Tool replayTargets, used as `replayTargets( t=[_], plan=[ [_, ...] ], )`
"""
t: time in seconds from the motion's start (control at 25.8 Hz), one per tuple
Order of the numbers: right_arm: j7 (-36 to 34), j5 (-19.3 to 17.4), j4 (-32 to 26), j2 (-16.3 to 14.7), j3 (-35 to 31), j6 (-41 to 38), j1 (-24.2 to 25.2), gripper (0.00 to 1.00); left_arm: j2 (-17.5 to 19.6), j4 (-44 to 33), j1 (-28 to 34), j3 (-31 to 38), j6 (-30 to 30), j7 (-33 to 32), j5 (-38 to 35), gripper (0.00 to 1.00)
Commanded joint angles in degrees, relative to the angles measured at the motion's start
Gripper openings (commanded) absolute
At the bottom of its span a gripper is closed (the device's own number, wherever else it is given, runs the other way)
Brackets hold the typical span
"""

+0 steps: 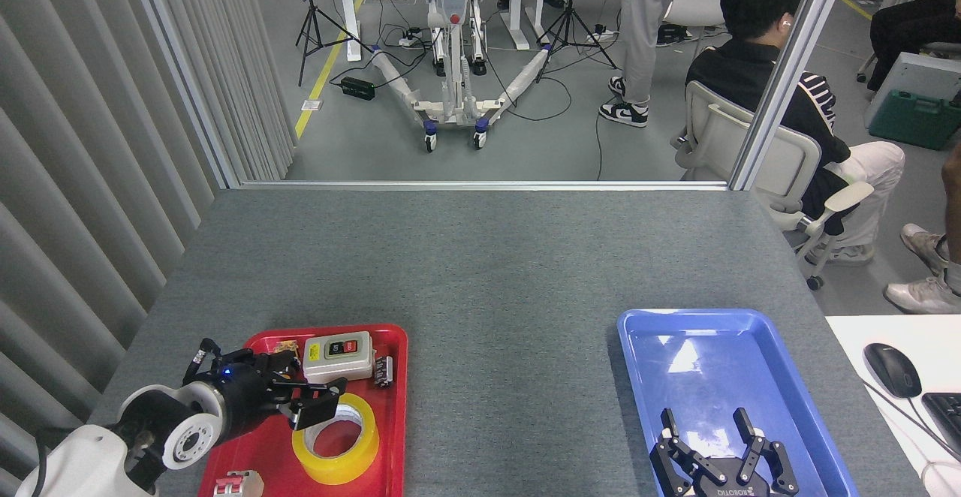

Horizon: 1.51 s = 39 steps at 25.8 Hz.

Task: Place and move tape with both arms
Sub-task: 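Reach the left gripper into the red tray and grasp the tape roll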

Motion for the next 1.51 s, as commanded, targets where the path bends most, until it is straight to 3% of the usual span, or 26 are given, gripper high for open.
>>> replayTargets(
  t=[0.0,0.23,0.58,0.77,1.05,1.24,1.39,1.47],
  plan=[
    [-0.44,0.30,0.05,0.03,0.23,-0.03,0.08,1.00,1.60,1.08,-2.19,-4.01,3.27,-0.41,1.04,1.00],
    [-0.44,1.53,0.14,0.90,0.23,-0.30,-0.36,1.00,0.55,3.19,-0.87,-4.10,10.39,-0.67,1.04,1.00],
    [-0.44,4.87,-0.74,2.31,0.31,-0.03,0.16,1.00,-2.44,7.23,0.53,-4.01,10.22,-7.62,1.13,0.99],
    [-0.53,4.87,-1.18,2.40,-0.13,-0.12,0.08,1.00,-3.06,8.99,0.09,-4.01,10.57,-7.62,1.13,0.99],
    [-0.61,3.91,-2.94,1.96,-0.30,0.58,1.66,1.00,-6.75,14.44,-1.84,-4.01,9.86,-7.62,1.04,0.95],
    [-0.52,3.91,-3.73,1.70,-0.30,0.93,2.36,1.00,-6.93,15.06,-2.11,-4.01,7.84,-7.70,0.96,0.72],
    [-0.52,3.91,-3.99,1.70,-0.30,0.93,2.54,1.00,-7.36,16.99,-2.37,-4.10,7.14,-7.70,0.96,0.69],
    [-0.52,3.91,-3.99,1.61,-0.30,0.93,2.63,1.00,-7.36,17.78,-2.46,-4.10,6.17,-7.88,0.96,0.61]
  ],
)
